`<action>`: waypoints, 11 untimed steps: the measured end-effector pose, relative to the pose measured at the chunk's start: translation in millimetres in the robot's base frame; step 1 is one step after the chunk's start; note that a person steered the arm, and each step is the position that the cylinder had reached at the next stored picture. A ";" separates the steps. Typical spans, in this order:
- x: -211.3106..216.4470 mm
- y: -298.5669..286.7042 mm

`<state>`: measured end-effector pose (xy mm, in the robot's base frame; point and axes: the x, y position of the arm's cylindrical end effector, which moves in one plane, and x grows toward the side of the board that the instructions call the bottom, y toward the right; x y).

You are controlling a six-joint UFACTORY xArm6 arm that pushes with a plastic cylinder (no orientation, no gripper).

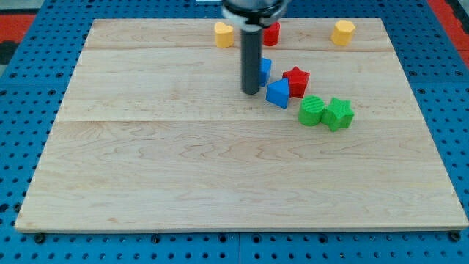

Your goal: Slide the blue cube to the bottom right of the red circle

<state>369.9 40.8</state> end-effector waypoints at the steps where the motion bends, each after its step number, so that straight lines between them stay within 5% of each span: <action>1: -9.8 -4.5; 6: -23.5 34.0; 8: -18.9 -27.3; 11: -56.6 0.3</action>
